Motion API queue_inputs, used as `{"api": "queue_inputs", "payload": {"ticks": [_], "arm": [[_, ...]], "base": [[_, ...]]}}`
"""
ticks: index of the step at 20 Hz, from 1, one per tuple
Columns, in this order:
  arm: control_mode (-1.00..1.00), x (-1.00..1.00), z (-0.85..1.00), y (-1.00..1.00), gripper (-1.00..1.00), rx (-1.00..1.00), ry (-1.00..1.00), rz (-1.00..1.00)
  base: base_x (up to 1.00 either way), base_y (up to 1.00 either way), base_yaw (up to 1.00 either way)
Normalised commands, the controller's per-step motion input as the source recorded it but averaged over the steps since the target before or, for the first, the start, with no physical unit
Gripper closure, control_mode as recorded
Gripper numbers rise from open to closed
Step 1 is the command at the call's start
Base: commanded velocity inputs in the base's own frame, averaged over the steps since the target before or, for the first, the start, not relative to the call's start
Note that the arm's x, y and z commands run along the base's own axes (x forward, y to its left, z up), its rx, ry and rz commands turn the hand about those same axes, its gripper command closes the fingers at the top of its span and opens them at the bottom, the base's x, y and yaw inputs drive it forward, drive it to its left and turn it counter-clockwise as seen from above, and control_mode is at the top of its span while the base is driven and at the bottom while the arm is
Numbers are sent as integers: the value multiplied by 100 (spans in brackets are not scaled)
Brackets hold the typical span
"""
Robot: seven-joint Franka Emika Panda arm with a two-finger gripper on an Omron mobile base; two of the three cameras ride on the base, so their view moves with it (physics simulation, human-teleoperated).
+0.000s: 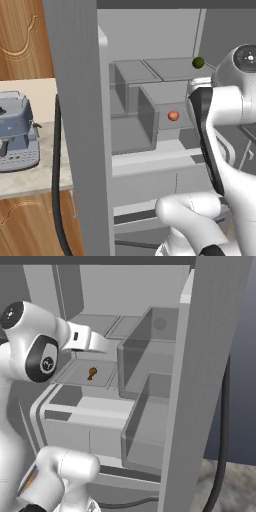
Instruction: Open the fridge, remove the peach, lime, and chicken drumstick, and place them on any counter.
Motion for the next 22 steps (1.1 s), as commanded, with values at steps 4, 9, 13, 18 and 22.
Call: {"api": "queue_inputs", "payload": {"ticks": [4, 9, 13, 18, 22], "arm": [[-100, 47, 10, -16, -100, -3, 0, -6], [-100, 56, 10, -35, -100, 0, -5, 0], [-100, 73, 2, -33, -100, 0, 0, 0], [-100, 86, 0, -26, -100, 0, 4, 0], [-100, 90, -4, -32, -100, 0, 14, 0]], "base": [[0, 0, 0], [0, 0, 0], [0, 0, 0], [0, 0, 0], [0, 0, 0]]}}
